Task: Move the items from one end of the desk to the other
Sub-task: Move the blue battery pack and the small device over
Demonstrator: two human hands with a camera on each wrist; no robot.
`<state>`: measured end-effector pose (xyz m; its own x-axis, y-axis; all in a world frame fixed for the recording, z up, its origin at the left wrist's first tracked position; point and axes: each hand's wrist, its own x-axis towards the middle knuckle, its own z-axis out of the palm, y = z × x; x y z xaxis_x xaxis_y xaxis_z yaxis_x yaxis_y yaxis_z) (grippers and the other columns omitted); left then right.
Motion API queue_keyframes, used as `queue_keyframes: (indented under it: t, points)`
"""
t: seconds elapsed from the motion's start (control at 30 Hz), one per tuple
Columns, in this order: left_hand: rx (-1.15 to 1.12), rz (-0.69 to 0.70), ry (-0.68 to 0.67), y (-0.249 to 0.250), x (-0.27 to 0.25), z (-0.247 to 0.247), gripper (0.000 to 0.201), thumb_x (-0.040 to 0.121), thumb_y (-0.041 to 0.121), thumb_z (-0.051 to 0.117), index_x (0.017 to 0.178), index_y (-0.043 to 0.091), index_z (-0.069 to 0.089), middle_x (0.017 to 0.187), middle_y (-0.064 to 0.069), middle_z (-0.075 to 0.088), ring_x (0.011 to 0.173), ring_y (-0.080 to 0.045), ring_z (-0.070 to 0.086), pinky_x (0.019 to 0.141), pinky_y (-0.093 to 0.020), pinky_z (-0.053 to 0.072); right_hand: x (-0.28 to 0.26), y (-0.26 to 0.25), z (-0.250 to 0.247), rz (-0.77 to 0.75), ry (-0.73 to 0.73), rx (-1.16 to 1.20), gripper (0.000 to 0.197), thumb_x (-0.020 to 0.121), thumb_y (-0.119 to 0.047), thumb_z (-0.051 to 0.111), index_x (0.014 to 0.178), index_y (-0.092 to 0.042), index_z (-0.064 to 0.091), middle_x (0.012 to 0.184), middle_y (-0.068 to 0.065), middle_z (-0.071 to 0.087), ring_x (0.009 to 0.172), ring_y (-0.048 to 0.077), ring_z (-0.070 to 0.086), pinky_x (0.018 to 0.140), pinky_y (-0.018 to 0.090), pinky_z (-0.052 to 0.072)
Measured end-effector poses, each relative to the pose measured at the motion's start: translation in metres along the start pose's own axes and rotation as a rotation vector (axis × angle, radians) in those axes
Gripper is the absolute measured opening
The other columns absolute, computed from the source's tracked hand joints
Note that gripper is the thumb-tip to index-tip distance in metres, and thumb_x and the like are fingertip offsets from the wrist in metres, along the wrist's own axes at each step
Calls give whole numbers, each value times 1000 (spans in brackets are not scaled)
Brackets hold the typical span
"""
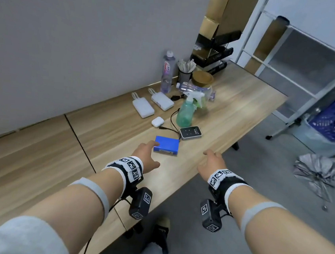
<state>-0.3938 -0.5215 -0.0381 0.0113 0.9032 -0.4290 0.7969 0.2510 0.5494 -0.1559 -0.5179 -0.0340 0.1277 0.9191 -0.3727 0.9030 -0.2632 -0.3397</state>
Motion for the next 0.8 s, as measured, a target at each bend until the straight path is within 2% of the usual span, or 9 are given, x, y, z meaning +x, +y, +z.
queue_keyframes:
  t: [0.13, 0.23, 0.27, 0.33, 0.43, 0.53, 0.67, 0.73, 0.8]
  points:
    - [125, 18, -37, 16, 62, 23, 89, 77, 27, 75, 152, 36, 28, 148, -8, 38, 134, -29, 40, 106, -42, 43, 54, 17, -2, -5, -48, -60, 61, 82, -23, 61, 140, -18, 42, 137, 13, 40, 124, 33, 48, 100, 38, 47]
    - [293, 1, -72, 26, 105, 36, 96, 75, 28, 74, 153, 42, 20, 158, -4, 23, 148, -26, 19, 117, -55, 22, 100, 22, -8, 3, -89, -100, 62, 82, -22, 59, 141, -18, 41, 138, 12, 40, 126, 33, 47, 99, 37, 47]
    - [350, 3, -99, 29, 116, 39, 99, 77, 28, 74, 155, 42, 16, 162, -5, 17, 152, -27, 11, 118, -60, 14, 113, 22, -9, 1, -106, -110, 63, 82, -23, 59, 141, -18, 40, 138, 12, 39, 126, 33, 46, 100, 38, 47]
    - [425, 8, -145, 30, 131, 43, 101, 79, 29, 75, 156, 41, 10, 164, -6, 11, 154, -28, 1, 117, -65, 8, 131, 21, -10, -15, -124, -128, 63, 82, -23, 60, 142, -19, 39, 138, 11, 39, 127, 33, 45, 102, 39, 45]
    - [431, -1, -176, 29, 148, 50, 102, 76, 34, 78, 155, 41, 14, 162, -5, 15, 153, -28, 4, 116, -66, 17, 158, 17, -7, -52, -146, -149, 65, 81, -22, 61, 141, -18, 39, 138, 11, 39, 128, 32, 42, 104, 39, 43]
    - [409, 8, -130, 25, 155, 55, 94, 71, 39, 80, 149, 42, 27, 152, -2, 26, 144, -26, 19, 105, -55, 36, 177, 8, -3, -129, -195, -180, 68, 79, -20, 61, 142, -16, 36, 140, 11, 38, 127, 34, 41, 103, 40, 43]
    - [429, -5, -56, 19, 164, 54, 78, 71, 49, 77, 139, 39, 40, 138, 2, 38, 130, -25, 33, 91, -44, 40, 208, -9, 5, -278, -226, -186, 78, 75, -18, 62, 147, -19, 32, 155, 5, 29, 140, 33, 30, 111, 42, 38]
    - [406, -29, -50, 19, 165, 51, 79, 68, 53, 78, 137, 39, 41, 135, 5, 42, 127, -25, 36, 88, -43, 42, 224, -17, 8, -346, -273, -239, 84, 76, -19, 63, 150, -22, 25, 159, 4, 24, 147, 34, 19, 114, 45, 34]
    - [336, -91, -39, 20, 162, 46, 78, 66, 51, 80, 133, 37, 43, 130, 8, 47, 123, -23, 40, 87, -44, 47, 235, -25, 12, -381, -315, -321, 85, 77, -16, 65, 151, -24, 23, 159, 2, 24, 149, 35, 14, 112, 47, 36]
